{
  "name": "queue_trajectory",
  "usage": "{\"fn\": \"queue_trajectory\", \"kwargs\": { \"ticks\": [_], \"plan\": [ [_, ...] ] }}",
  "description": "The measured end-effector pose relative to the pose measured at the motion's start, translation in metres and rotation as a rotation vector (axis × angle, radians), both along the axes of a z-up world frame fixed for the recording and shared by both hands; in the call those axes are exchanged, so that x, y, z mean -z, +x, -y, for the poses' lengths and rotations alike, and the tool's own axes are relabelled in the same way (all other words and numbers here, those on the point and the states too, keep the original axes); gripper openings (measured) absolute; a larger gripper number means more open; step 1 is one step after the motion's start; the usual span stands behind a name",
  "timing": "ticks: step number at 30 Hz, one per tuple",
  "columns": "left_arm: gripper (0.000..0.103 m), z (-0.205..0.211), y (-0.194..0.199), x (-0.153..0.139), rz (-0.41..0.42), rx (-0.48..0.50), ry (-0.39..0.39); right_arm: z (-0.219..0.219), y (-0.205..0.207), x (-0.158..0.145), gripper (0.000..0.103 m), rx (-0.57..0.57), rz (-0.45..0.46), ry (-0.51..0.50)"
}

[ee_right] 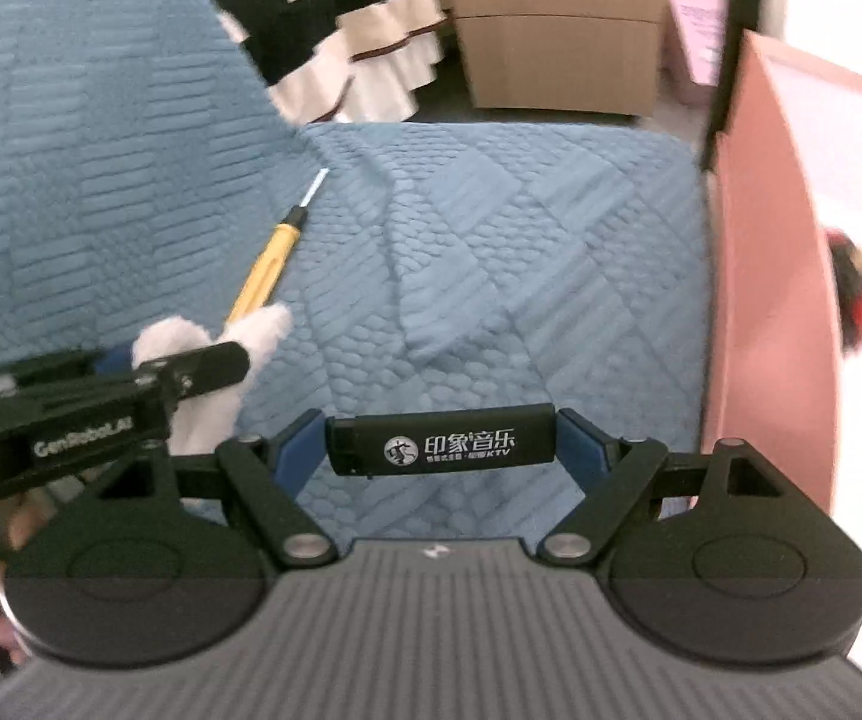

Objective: Organize rigid objects
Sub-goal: 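Lift the plush toy with the left gripper while the right gripper carries the USB stick toward the box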

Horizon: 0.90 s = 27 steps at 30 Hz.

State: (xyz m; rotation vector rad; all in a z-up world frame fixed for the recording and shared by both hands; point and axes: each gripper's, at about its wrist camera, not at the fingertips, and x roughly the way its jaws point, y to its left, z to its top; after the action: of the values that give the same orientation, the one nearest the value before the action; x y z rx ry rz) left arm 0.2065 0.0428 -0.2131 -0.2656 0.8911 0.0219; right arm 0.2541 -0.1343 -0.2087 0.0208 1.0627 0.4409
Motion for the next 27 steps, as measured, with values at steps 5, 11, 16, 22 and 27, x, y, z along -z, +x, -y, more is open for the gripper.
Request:
{"fn": "queue_trajectory", "kwargs": {
  "ticks": [5,11,16,22,27],
  "plan": [
    [0.046,0.006,-0.007,-0.007,0.002,0.004,0.003,0.002,-0.02,0.002,0.084,0.005,0.02,-0.046],
    [0.046,0.01,-0.017,-0.023,0.01,-0.002,-0.02,0.009,-0.037,-0.019,0.084,0.035,0.068,-0.037],
    [0.046,0.015,-0.026,-0.046,0.038,-0.002,-0.038,0.015,-0.048,-0.048,0.084,0.049,0.125,-0.016],
    [0.046,0.025,-0.035,-0.076,0.067,0.001,-0.063,0.025,-0.061,-0.08,0.084,0.073,0.184,0.011],
    [0.046,0.032,-0.048,-0.109,0.093,-0.004,-0.095,0.039,-0.075,-0.103,0.084,0.111,0.2,0.046]
  ]
}}
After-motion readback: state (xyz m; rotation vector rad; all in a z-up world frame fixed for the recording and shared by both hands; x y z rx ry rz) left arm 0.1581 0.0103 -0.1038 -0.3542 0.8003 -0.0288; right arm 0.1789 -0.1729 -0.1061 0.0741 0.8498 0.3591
